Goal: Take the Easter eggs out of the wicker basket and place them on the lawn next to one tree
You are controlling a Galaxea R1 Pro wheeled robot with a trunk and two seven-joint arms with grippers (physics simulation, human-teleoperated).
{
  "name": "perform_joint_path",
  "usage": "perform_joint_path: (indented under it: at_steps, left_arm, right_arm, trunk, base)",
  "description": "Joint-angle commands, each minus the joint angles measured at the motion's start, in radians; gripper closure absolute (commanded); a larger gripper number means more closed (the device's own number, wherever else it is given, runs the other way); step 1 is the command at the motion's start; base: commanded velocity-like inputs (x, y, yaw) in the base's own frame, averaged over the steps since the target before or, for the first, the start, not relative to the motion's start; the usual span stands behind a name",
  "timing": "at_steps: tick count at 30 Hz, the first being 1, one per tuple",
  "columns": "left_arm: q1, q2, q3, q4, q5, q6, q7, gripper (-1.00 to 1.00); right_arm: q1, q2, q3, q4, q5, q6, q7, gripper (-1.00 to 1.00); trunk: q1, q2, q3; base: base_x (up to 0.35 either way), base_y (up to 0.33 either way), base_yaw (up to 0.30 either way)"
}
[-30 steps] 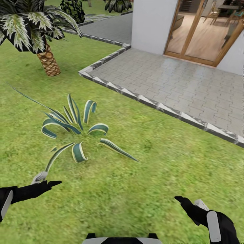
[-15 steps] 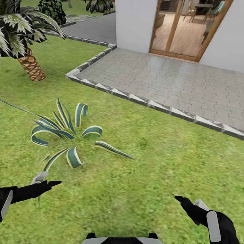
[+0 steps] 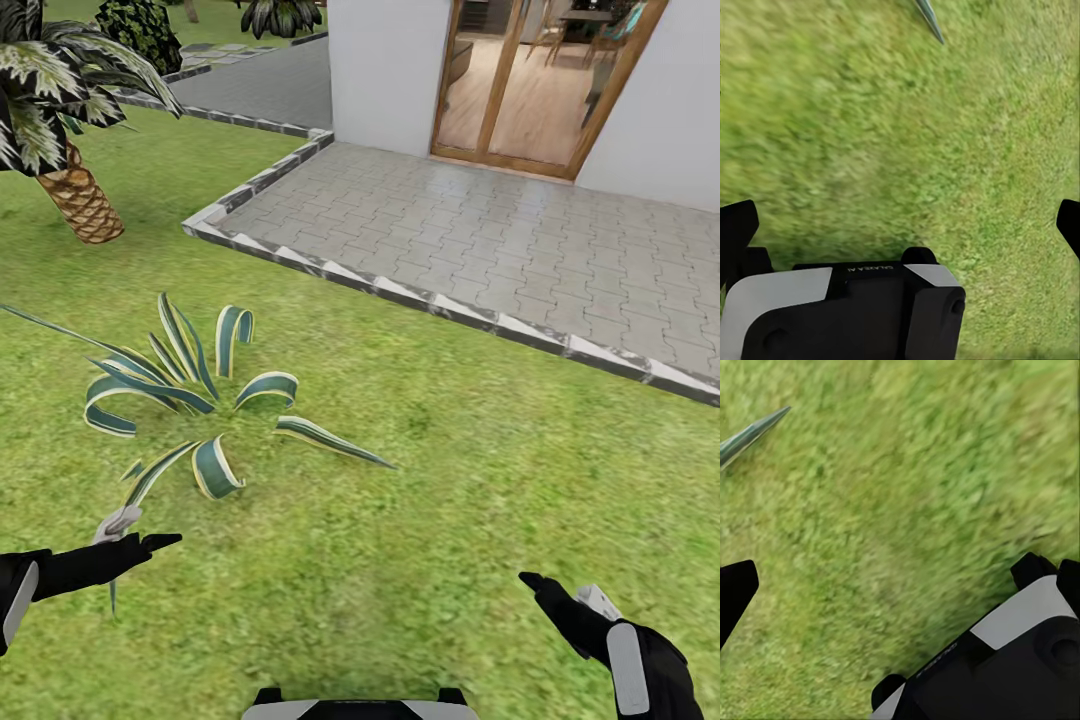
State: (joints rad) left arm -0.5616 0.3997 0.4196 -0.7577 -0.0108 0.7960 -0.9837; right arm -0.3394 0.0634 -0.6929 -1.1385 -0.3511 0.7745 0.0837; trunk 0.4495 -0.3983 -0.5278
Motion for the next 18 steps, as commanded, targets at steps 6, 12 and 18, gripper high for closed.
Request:
perform_joint_path:
  at_steps: [6,12,18]
  left_arm:
    - [-0.001,0.0,0.002,0.0,-0.001,0.008,-0.004,-1.0]
    - [0.0,-0.001,0.002,0.0,0.0,0.008,-0.004,-1.0]
    - [-0.001,-0.001,0.004,0.0,0.0,0.009,-0.004,-1.0]
  right_arm:
    - [-0.001,0.001,-0.005,0.024,0.005,-0.002,0.009,-1.0]
    - [-0.001,0.001,-0.005,0.028,0.003,-0.003,0.007,-1.0]
    - [-0.001,0.001,-0.004,0.029,0.003,-0.003,0.005,-1.0]
  trunk:
    - [0.001,-0.002,-0.001]
    - [0.001,-0.002,-0.001]
    - [0.001,-0.002,-0.001]
  base:
    - [-0.038,0.133,0.0]
    - [-0.008,0.068,0.0]
    - [-0.001,0.233,0.0]
